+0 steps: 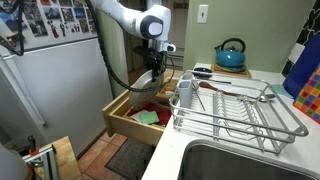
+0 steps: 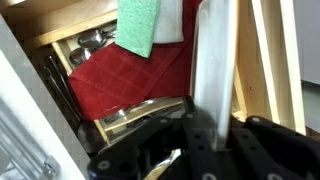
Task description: Move the plate from the drawer to the plate rack
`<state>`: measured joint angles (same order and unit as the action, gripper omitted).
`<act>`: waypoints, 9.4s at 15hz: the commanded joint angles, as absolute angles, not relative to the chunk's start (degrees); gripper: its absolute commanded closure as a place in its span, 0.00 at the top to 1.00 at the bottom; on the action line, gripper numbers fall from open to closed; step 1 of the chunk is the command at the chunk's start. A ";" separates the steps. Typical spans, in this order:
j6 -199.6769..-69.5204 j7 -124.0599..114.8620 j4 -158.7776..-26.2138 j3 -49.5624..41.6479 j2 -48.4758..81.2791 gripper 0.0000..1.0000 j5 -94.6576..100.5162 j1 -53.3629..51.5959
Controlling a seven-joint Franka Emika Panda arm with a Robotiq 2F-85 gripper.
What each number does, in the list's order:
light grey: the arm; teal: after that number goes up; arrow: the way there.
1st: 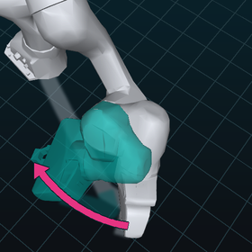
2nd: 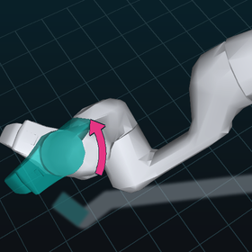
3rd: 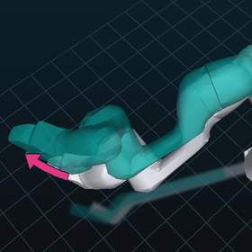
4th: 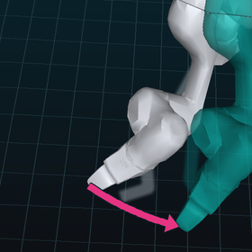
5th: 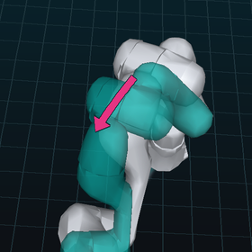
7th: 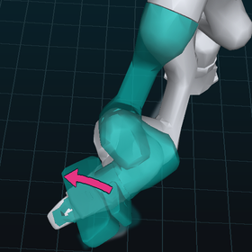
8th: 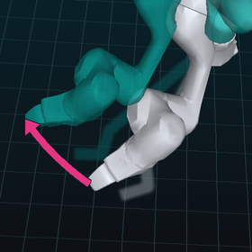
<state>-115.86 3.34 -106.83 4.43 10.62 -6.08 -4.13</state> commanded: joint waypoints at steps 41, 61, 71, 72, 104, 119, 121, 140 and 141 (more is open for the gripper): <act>-88.26 82.92 -69.55 2.93 4.19 0.03 -7.16 -0.77; -77.00 110.75 -61.68 -3.63 6.89 0.03 -3.54 6.51; -75.31 130.34 -63.22 -7.16 7.86 0.03 -1.76 11.44; -75.75 131.54 -63.73 -7.43 7.80 0.03 -1.96 11.95; -98.61 137.90 -88.31 -9.76 4.50 0.03 -4.58 15.16; -101.38 142.62 -92.20 -11.69 4.41 0.03 -8.62 16.28; -100.89 143.26 -92.37 -11.92 4.62 0.03 -8.16 16.41; -99.75 142.71 -89.57 -11.71 3.74 1.00 -8.20 15.62; -99.82 142.85 -88.95 -11.68 3.58 1.00 -8.32 15.49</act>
<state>-99.54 141.37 -89.96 -11.61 4.68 -7.42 15.70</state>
